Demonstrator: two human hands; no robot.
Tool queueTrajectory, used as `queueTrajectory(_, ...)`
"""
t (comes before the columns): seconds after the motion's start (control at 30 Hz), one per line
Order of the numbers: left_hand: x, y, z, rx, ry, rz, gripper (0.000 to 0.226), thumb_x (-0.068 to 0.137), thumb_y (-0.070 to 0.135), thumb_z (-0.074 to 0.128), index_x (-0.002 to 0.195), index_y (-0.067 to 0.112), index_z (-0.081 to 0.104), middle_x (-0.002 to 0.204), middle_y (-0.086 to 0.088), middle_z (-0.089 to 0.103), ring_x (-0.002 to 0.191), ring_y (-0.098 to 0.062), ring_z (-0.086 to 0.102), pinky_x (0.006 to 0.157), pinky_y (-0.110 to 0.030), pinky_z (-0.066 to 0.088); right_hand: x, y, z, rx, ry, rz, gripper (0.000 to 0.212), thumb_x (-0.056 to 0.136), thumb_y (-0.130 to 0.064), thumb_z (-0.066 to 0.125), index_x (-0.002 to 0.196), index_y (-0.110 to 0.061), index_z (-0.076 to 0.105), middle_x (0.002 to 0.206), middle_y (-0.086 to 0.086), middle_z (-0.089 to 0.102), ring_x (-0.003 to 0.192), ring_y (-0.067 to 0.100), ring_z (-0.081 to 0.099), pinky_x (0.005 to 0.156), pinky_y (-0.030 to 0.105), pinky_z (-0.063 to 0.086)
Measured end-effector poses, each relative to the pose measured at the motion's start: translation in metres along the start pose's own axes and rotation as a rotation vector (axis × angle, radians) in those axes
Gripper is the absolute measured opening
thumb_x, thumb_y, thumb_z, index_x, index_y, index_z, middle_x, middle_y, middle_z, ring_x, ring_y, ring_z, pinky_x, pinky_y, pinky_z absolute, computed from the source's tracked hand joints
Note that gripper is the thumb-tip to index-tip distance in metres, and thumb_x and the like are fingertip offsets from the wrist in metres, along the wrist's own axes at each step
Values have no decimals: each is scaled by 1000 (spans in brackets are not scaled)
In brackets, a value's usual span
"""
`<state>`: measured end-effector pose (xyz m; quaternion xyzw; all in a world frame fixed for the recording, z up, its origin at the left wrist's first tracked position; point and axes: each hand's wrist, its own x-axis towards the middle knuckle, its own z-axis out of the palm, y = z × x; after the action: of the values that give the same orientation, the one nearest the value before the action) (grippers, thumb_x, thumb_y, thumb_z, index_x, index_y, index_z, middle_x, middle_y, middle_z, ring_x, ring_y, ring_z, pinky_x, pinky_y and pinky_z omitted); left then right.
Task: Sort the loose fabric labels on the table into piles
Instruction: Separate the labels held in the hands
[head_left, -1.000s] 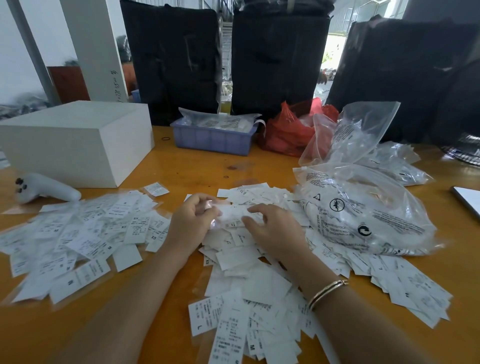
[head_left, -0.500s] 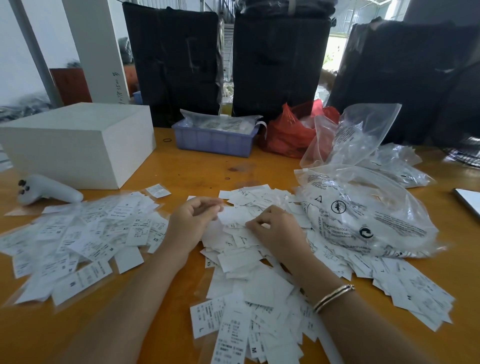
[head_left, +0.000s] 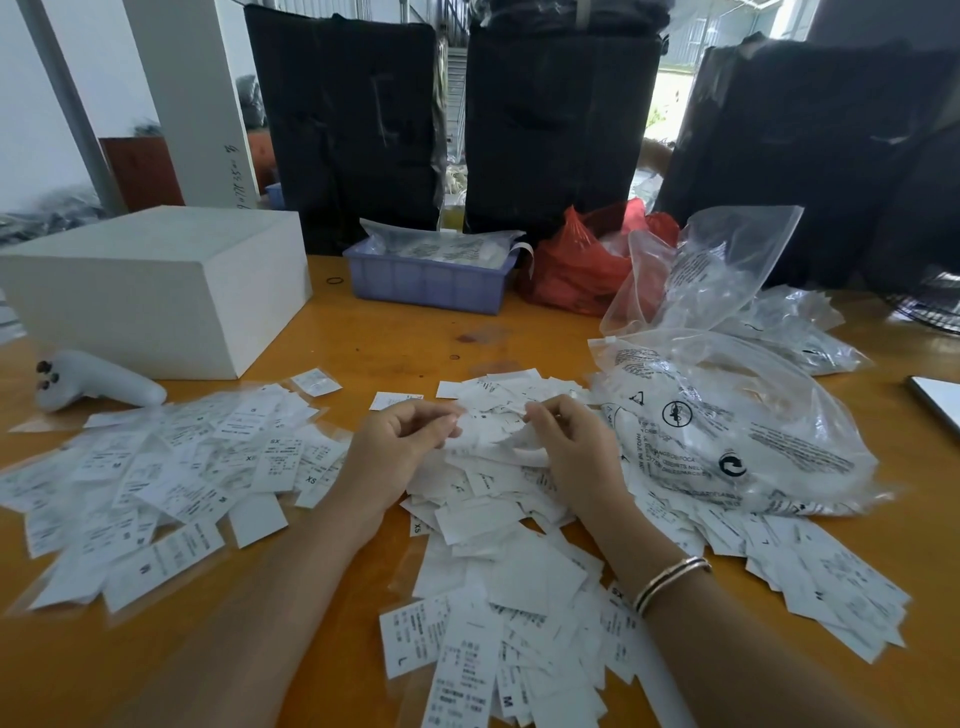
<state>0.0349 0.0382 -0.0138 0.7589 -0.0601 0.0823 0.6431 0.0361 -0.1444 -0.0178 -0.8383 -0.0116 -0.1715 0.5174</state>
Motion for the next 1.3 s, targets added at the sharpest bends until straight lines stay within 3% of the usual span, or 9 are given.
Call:
queueTrajectory(0.27, 0, 0, 1, 17, 17, -14, 8, 84, 29, 68, 79, 23, 70, 69, 18, 70, 64, 12, 59, 52, -1, 40, -3, 0, -1, -156, -95, -55, 25, 90, -9, 47, 92, -24, 67, 101, -8, 66, 53, -1, 48, 47, 12, 34)
queueTrajectory(0.43, 0, -1, -1, -37, 50, -25, 6, 88, 28, 64, 84, 24, 67, 72, 11, 71, 60, 4, 61, 52, -9, 46, -16, 2, -14, -599, -357, -178, 46, 80, -24, 48, 124, -29, 60, 133, -11, 55, 118, 12, 53, 97, 32, 43)
queueTrajectory(0.53, 0, -1, -1, -58, 53, -51, 11, 95, 21, 54, 95, 26, 64, 72, 8, 70, 58, -4, 63, 49, -16, 48, -16, 3, -15, -621, -342, -225, 39, 88, -22, 49, 124, -30, 60, 133, -13, 56, 122, 9, 49, 105, 34, 38)
queueTrajectory(0.7, 3, -1, -3, -117, 35, -113, 18, 94, 9, 48, 102, 21, 60, 68, 5, 64, 54, -3, 59, 52, -18, 48, -9, 5, -12, -523, -237, -209, 25, 96, -30, 51, 111, -24, 69, 109, -10, 69, 95, 8, 61, 79, 22, 46)
queueTrajectory(0.77, 4, 0, -3, -186, 23, -135, 24, 92, 3, 49, 103, 22, 59, 77, 1, 64, 60, -3, 63, 56, -19, 50, -7, 6, -12, -433, -202, -187, 21, 93, -27, 56, 106, -23, 71, 93, -13, 69, 71, -2, 56, 60, 9, 38)
queueTrajectory(0.87, 5, 2, -4, -386, 15, -179, 31, 89, -4, 56, 107, 21, 58, 80, 0, 69, 77, -13, 71, 60, -21, 54, -6, 7, -13, -230, -103, -128, 16, 92, -24, 58, 98, -20, 72, 65, -20, 60, 43, 1, 42, 44, 11, 32)
queueTrajectory(1.03, 4, 3, -4, -470, 9, -239, 16, 79, 7, 69, 89, 19, 74, 85, 1, 75, 82, -13, 72, 62, -22, 57, -10, -4, -14, 269, -12, -15, 17, 94, -18, 55, 101, -19, 70, 66, -2, 66, 48, -2, 47, 49, 12, 36)
queueTrajectory(1.1, 3, 2, -1, -435, 7, -236, 11, 80, 9, 69, 84, 17, 77, 88, -3, 74, 77, -10, 70, 63, -21, 56, -13, -10, -11, 427, -48, 11, 18, 94, -13, 54, 107, -18, 65, 60, -13, 64, 45, -4, 50, 44, 8, 37)
queueTrajectory(1.3, 1, 1, 5, -386, 39, -225, 9, 82, 23, 69, 87, 18, 74, 80, -3, 75, 74, -12, 71, 59, -17, 53, -15, -16, -9, 509, -155, 49, 7, 92, -12, 58, 96, -15, 62, 63, -7, 70, 43, -5, 54, 41, 5, 37)
